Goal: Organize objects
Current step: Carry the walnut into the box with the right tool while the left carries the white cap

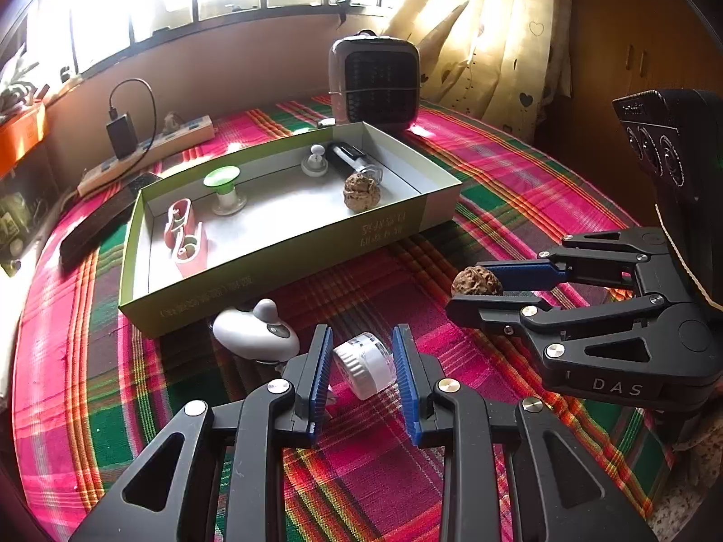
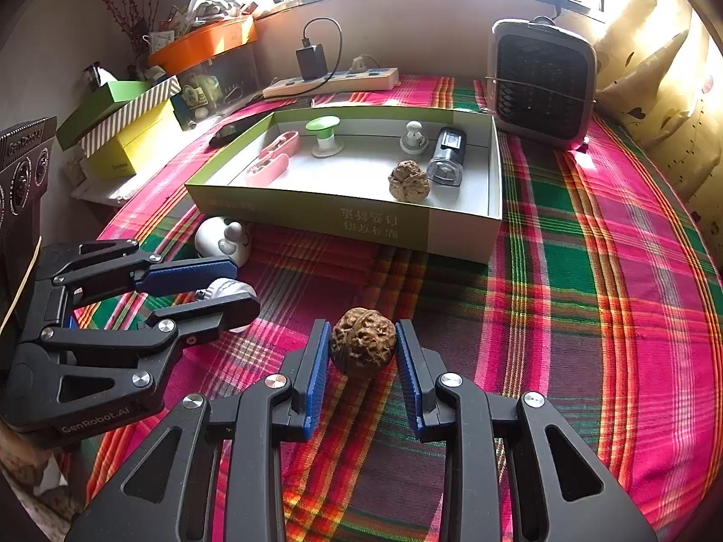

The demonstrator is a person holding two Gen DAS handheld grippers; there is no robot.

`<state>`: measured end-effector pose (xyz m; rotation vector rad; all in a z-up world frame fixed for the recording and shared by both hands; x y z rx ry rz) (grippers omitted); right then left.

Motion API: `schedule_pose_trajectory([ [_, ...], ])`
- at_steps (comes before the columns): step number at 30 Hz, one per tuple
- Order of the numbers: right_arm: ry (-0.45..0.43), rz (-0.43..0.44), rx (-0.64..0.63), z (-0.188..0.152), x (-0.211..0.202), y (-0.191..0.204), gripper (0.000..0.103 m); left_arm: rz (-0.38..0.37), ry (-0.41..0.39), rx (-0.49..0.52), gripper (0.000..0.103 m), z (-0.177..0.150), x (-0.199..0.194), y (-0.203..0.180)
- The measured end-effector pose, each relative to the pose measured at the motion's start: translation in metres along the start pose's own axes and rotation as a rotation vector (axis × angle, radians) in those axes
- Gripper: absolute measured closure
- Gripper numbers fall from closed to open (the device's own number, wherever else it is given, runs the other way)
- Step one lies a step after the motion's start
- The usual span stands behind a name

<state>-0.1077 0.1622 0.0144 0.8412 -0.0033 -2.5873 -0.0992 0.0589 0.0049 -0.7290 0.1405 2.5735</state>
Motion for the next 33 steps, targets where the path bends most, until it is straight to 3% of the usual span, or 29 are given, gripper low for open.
schedule_pose_trajectory([
  [33, -0.046, -0.007, -0.020, 0.026, -0.006, -0.006, 0.072, 0.014, -0.040, -0.023, 0.078, 0.023, -0.002, 0.011],
])
Point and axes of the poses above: each gripper's, at about its wrist camera, not at the fingertips, and x roughly the way its jaws point, y to its left, z to its top, the point moved 3 cm from there along x, roughly the way its jaws point, and after that the axes turned 15 degrees about -y, right-handed, at the moved point
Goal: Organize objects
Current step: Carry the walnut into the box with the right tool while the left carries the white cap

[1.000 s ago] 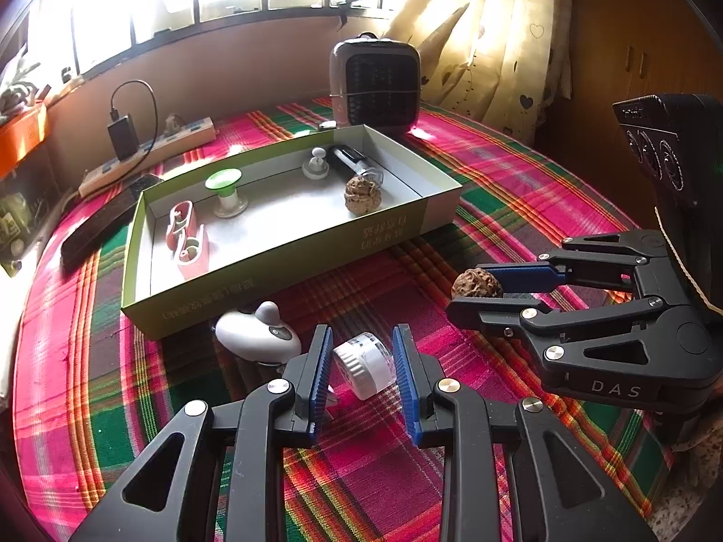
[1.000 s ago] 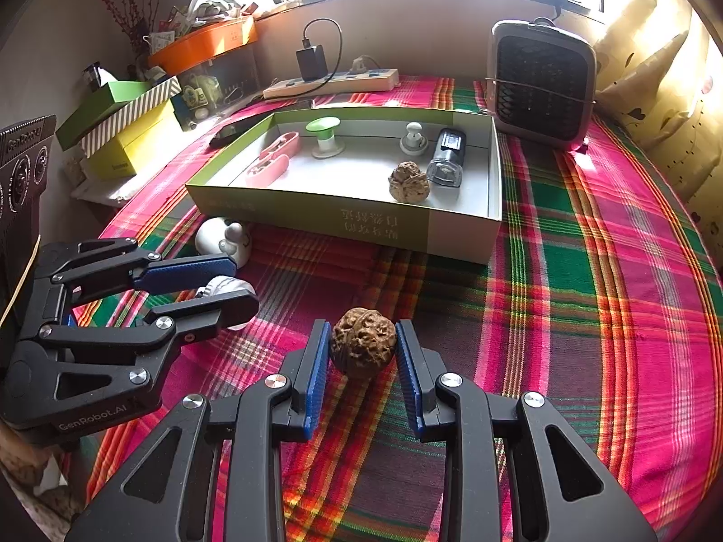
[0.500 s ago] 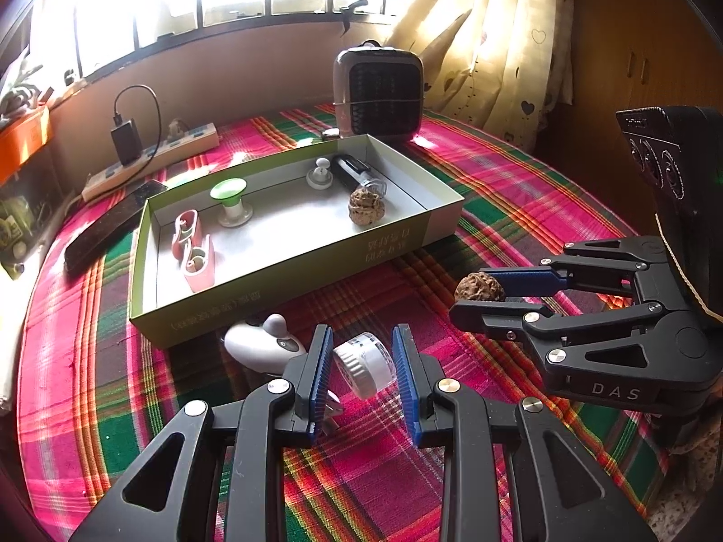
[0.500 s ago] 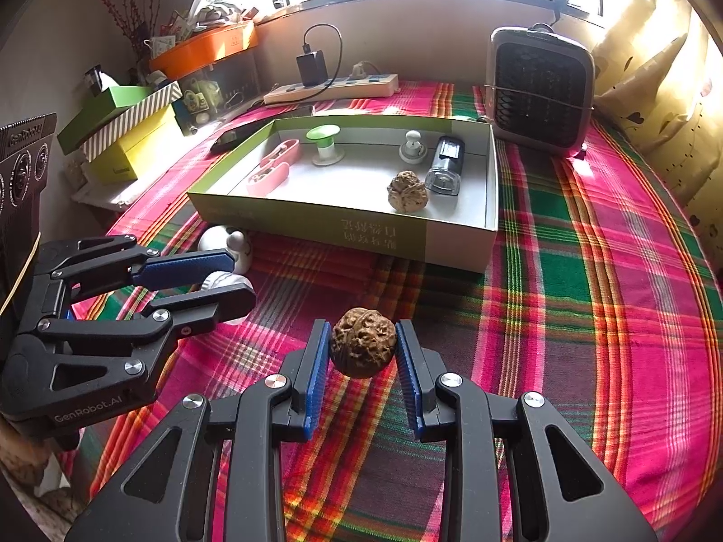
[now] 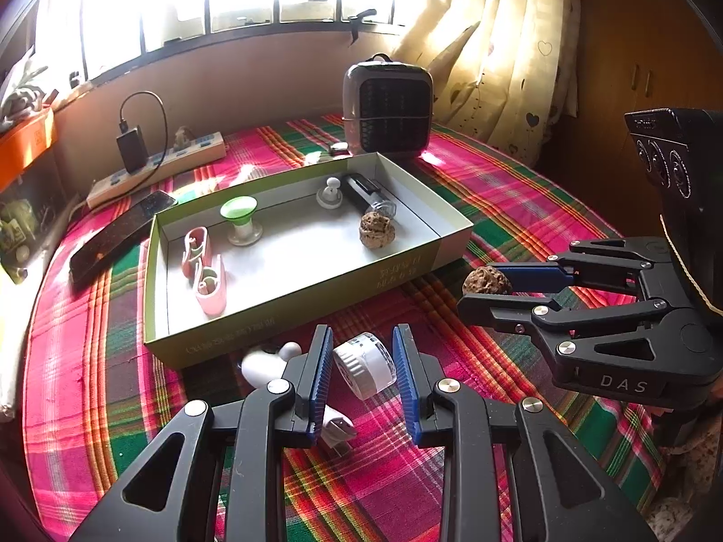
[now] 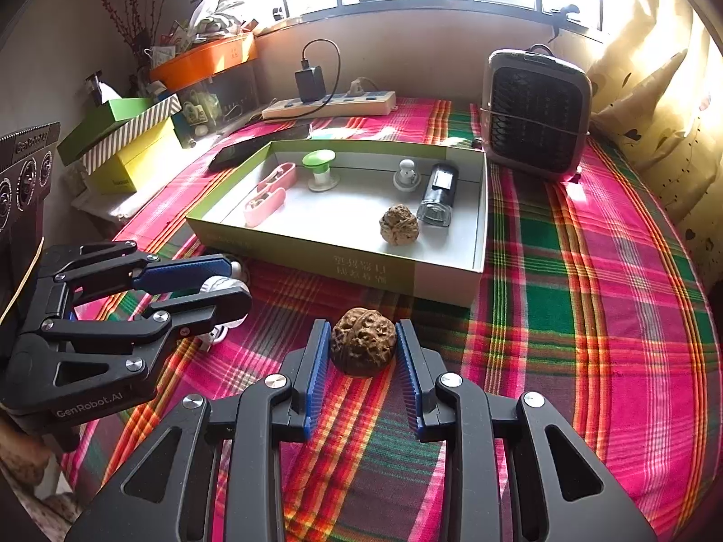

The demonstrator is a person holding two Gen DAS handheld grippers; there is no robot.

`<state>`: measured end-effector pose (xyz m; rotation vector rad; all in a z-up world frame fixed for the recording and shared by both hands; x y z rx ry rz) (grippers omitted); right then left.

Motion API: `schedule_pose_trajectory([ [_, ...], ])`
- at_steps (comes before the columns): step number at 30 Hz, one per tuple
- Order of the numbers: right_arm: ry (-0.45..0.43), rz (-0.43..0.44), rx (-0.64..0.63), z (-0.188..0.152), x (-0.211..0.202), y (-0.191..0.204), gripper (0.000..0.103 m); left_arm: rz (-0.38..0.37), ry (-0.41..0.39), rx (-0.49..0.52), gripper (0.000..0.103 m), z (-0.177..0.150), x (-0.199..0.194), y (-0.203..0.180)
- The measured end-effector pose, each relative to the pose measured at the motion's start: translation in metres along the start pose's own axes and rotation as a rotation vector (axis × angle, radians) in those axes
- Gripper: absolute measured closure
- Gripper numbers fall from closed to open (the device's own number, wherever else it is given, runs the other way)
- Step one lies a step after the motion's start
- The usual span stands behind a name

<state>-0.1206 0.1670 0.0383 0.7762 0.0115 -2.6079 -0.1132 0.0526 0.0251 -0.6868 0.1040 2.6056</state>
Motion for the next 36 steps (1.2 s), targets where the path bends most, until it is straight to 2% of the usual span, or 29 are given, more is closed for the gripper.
schedule_pose_trajectory([
  [11, -0.010, 0.006, -0.012, 0.014, 0.007, -0.002, 0.072, 0.002, -0.018, -0.004, 0.078, 0.012, 0.004, 0.006],
  [22, -0.025, 0.012, -0.032, 0.035, 0.019, -0.004, 0.072, 0.010, -0.041, -0.051, 0.078, 0.026, 0.012, 0.025],
  [36, -0.019, -0.010, -0.038, 0.062, 0.056, -0.017, 0.072, 0.030, -0.035, -0.065, 0.078, 0.035, 0.034, 0.048],
])
Point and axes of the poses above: each gripper's, at about its wrist camera, not at the fingertips, and x roughly the way its jaws point, y to its left, z to its top, the point moved 3 cm from there along x, roughly the way its jaws point, and after that the axes turned 15 degrees about -y, right-handed, at the moved point
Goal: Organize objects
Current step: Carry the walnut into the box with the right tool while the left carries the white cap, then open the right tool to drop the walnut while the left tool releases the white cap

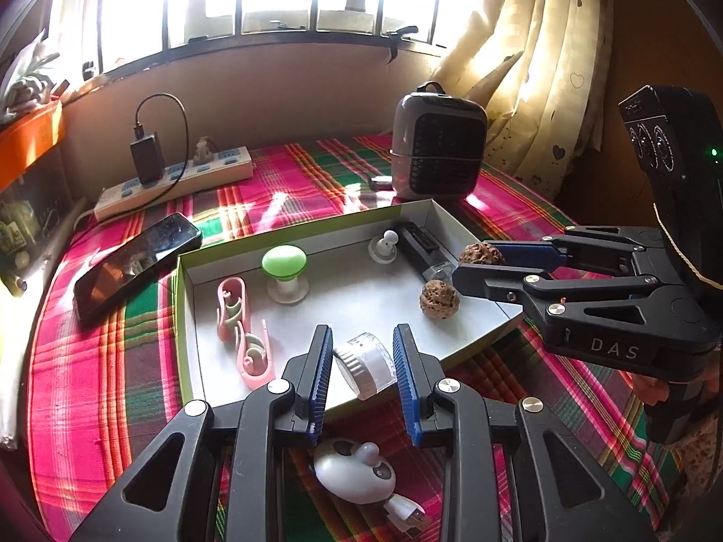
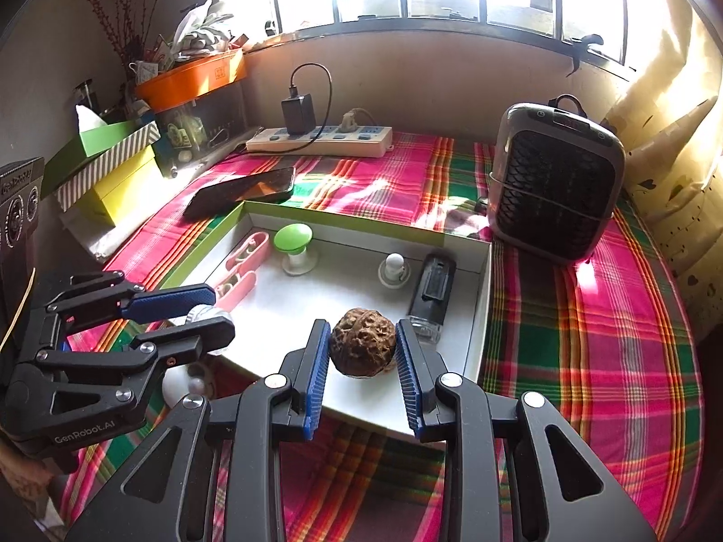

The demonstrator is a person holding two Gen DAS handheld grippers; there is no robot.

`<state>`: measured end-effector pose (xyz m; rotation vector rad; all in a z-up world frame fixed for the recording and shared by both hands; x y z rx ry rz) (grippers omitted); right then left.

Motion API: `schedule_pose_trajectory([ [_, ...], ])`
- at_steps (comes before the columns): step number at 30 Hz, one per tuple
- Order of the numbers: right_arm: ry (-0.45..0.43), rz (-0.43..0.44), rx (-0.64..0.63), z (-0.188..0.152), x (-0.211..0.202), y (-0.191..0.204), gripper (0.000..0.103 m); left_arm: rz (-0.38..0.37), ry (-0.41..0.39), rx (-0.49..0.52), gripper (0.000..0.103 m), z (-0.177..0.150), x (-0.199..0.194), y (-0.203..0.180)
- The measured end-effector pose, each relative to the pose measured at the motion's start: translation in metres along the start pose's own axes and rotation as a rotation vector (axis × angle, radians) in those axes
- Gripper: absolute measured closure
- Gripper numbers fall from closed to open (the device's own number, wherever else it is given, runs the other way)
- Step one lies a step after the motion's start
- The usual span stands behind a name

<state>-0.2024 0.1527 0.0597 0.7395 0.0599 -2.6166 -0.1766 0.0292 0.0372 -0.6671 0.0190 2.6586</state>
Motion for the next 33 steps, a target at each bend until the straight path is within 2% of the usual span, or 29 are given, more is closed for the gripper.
schedule_pose_trajectory([
  [14, 0.059, -0.011, -0.004, 0.006, 0.046, -0.009, 0.072, 0.026, 0.030, -0.028, 0.078, 0.002, 0.028, 0.021],
  [33, 0.087, -0.039, -0.052, 0.001, 0.065, -0.005, 0.072, 0.070, 0.082, -0.033, 0.077, -0.007, 0.051, 0.033],
])
Point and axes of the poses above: each gripper's, at about its wrist camera, not at the fingertips, and x roughly the way its jaws point, y to its left, z to its top, the point moved 3 cm from there along x, roughly the way its jaws point, and after that the axes turned 15 degrees about -y, right-handed, at the moved point
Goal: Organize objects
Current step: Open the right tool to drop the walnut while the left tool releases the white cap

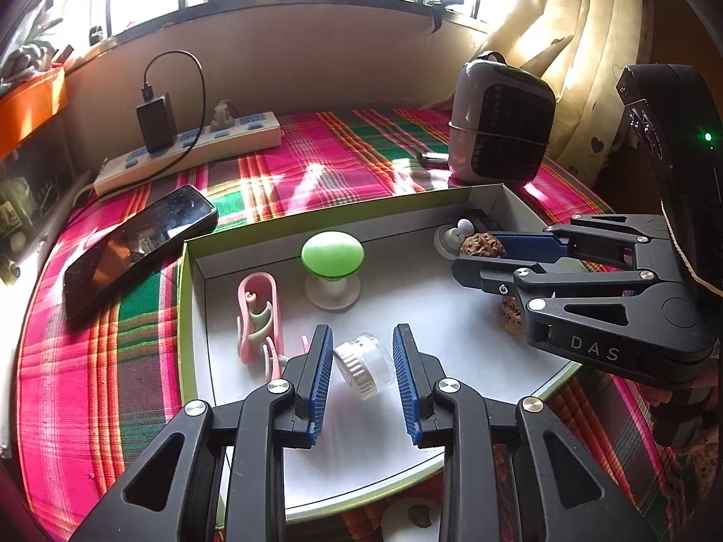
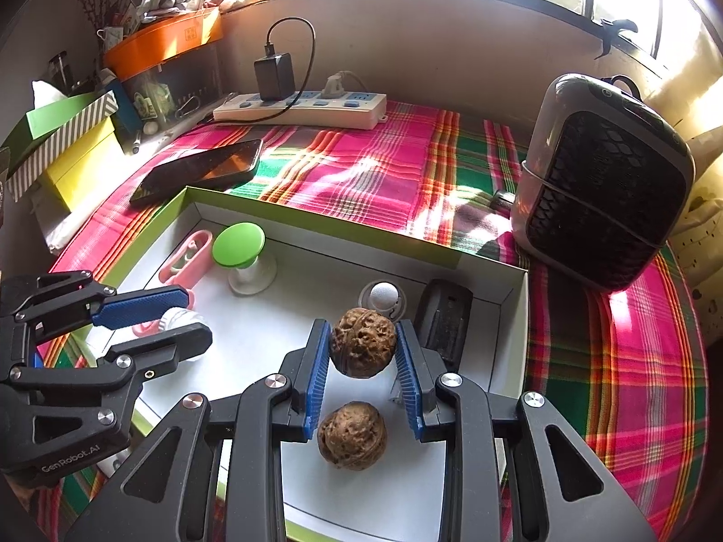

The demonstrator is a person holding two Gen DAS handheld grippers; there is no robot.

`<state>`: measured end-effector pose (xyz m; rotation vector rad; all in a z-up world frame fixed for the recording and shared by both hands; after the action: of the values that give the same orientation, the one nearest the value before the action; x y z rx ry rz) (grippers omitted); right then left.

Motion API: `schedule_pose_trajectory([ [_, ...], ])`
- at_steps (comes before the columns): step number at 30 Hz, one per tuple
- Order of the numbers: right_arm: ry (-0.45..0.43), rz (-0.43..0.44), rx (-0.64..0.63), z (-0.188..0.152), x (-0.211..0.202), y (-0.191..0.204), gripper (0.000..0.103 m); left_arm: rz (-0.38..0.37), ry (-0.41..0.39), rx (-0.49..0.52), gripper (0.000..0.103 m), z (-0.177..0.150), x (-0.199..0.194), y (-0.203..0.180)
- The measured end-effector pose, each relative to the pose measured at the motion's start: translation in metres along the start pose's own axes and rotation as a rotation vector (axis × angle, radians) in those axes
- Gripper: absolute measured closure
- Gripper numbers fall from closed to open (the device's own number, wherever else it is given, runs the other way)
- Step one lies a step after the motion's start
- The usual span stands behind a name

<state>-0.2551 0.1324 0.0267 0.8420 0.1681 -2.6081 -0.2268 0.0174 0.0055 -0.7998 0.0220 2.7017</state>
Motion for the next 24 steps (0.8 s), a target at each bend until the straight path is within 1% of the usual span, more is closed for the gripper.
schedule_pose_trajectory([
  [12, 0.013, -0.011, -0.025, -0.0042, 0.0062, 0.0035, 0.072, -0.002, -0.001, -0.018, 0.077, -0.0001, 0.0012, 0.0013],
  [16, 0.015, -0.007, -0.034, -0.0049, 0.0063, 0.0064, 0.072, 0.002, 0.020, -0.026, 0.077, -0.0025, 0.0057, 0.0026],
  [24, 0.012, -0.019, -0.043, -0.0052, 0.0069, 0.0087, 0.072, 0.004, 0.015, -0.025, 0.077, -0.0020, 0.0056, 0.0026],
])
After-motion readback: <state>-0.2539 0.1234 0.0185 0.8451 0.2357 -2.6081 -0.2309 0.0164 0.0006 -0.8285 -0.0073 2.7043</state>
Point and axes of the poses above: each gripper's, at about its wrist camera, not at the fingertips, and x roughly the way its jaws point, y to its left, z to its top, the point moved 3 cm from there along x, roughly the way its jaws point, and after that the axes turned 15 degrees about -y, right-handed, at the moved point
